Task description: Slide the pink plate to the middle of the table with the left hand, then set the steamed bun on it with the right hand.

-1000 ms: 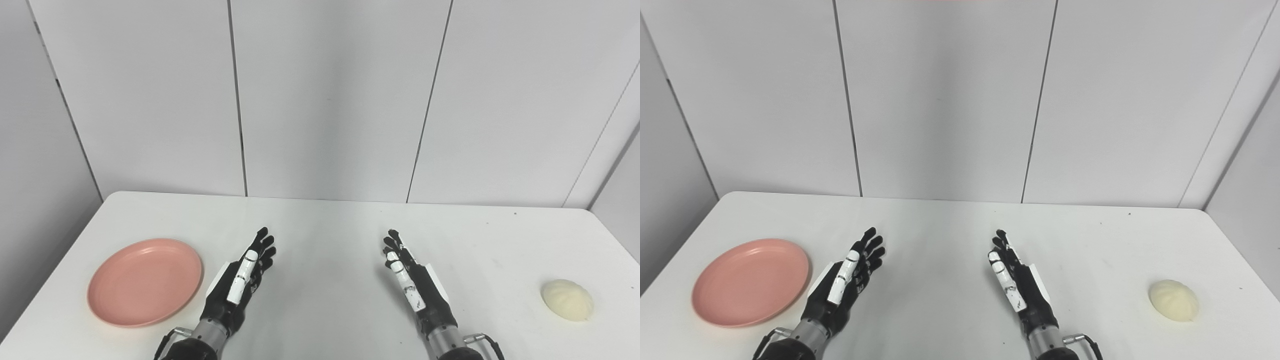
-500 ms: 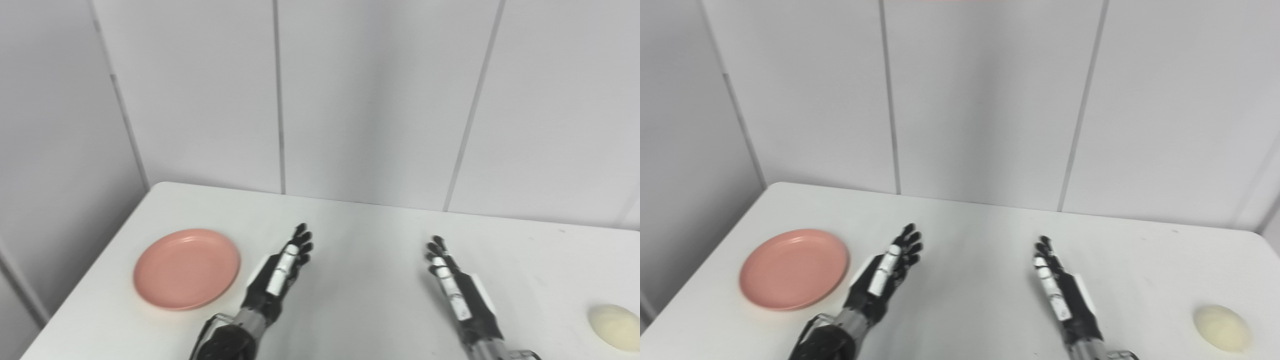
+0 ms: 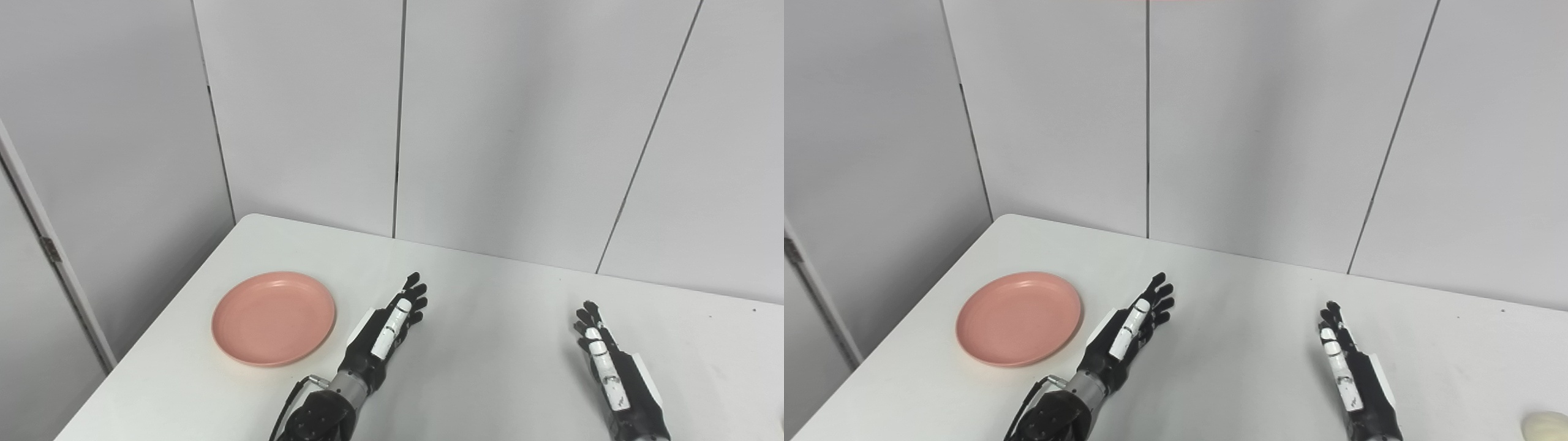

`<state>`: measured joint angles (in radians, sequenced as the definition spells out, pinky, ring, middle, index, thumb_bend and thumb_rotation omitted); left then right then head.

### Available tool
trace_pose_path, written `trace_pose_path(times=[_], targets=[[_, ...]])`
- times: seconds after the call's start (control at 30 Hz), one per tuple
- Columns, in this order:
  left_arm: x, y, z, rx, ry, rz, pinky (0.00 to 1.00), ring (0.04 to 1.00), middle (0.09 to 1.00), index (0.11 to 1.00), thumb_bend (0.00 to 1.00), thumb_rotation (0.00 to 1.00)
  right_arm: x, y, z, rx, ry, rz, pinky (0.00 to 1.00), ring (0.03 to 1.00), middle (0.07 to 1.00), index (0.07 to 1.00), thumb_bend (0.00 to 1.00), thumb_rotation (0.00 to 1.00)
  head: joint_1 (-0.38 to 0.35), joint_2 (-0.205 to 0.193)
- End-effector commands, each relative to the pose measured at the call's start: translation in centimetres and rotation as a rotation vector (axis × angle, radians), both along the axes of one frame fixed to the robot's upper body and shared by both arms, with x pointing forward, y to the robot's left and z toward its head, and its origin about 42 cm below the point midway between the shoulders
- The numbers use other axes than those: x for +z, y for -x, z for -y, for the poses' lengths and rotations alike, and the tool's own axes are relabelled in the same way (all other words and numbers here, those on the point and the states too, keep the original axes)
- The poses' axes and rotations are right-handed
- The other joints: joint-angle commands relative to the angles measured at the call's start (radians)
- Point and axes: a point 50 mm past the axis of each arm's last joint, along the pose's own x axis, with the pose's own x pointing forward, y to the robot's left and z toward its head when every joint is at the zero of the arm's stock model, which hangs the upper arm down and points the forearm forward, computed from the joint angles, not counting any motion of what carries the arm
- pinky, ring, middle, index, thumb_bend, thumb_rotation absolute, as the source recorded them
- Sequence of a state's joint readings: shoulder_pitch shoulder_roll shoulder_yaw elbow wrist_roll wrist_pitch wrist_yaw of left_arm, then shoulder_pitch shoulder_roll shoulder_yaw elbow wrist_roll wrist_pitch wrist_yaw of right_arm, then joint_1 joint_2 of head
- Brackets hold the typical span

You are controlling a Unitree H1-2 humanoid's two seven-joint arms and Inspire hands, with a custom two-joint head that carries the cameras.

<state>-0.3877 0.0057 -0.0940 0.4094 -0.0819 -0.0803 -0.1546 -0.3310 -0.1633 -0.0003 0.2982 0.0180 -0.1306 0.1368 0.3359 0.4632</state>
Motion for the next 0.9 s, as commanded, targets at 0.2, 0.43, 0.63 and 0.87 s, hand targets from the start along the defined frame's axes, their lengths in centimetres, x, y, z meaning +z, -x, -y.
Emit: trace_pose_path(times=[0.2, 0.43, 0.63, 0.87], targets=[[-2.8, 1.6, 1.2, -0.015, -0.023, -0.151, 0.97, 0.975, 0.983, 0.999, 0.56, 1.0, 0.1, 0.2, 0.6, -0.004, 0.004, 0.05, 0.98, 0.962, 0.967, 0.99, 0.24, 1.0, -0.01, 0.009], [1.0, 0.8, 0.8, 0.006, 0.026, -0.082, 1.0, 0.997, 1.0, 1.0, 0.57, 1.0, 0.4, 0.3, 0.7, 0.004, -0.003, 0.043, 0.99, 0.969, 0.977, 0.998, 0.24, 1.0, -0.006, 0.014], [5.9, 0.0, 0.3, 0.035, 0.078, 0.04, 0.99, 0.979, 0.988, 0.995, 0.59, 1.0, 0.3, 0.1, 0.9, 0.001, 0.0, 0.046, 0.98, 0.964, 0.972, 0.992, 0.22, 1.0, -0.005, 0.011], [11.3, -0.5, -0.6, 0.081, 0.135, 0.152, 0.96, 0.932, 0.944, 0.952, 0.65, 0.99, 0.2, 0.0, 1.2, 0.002, 0.007, 0.053, 0.99, 0.966, 0.973, 0.993, 0.22, 1.0, 0.006, 0.015]])
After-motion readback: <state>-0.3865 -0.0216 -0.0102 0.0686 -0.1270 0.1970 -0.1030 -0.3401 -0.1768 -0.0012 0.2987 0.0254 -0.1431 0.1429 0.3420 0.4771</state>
